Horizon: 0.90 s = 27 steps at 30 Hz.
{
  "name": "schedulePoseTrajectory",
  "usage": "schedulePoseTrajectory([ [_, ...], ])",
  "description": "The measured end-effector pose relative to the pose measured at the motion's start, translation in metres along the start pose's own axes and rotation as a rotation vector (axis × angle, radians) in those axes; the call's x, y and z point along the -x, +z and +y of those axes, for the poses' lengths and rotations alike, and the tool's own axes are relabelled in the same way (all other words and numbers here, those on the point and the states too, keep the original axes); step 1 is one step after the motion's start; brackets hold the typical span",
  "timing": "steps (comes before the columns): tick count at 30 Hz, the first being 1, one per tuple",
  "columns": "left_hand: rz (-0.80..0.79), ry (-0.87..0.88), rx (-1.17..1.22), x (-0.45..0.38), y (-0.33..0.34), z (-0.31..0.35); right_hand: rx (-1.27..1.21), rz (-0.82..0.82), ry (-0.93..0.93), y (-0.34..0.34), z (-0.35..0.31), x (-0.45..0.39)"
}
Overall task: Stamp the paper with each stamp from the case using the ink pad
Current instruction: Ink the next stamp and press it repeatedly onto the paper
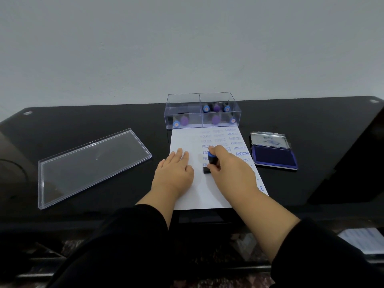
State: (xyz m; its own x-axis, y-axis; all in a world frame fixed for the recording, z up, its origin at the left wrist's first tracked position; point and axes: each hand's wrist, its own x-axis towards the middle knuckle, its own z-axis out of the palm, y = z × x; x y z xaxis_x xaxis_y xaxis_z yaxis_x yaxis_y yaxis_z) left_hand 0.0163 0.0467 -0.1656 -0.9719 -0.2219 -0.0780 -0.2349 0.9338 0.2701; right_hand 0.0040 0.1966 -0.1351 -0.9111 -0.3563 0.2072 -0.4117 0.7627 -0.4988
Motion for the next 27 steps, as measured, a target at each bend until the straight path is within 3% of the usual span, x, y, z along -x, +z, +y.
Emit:
schedulePoseTrajectory([
  [17, 0.002, 0.016, -0.006, -0.002, 0.003, -0.003, -0.225, 0.233, 0.132, -0.025, 0.02, -0.005],
  [27, -0.002, 0.019, -0.011, -0.001, 0.001, -0.002, -0.293, 0.291, 0.173, -0.036, 0.028, -0.006],
])
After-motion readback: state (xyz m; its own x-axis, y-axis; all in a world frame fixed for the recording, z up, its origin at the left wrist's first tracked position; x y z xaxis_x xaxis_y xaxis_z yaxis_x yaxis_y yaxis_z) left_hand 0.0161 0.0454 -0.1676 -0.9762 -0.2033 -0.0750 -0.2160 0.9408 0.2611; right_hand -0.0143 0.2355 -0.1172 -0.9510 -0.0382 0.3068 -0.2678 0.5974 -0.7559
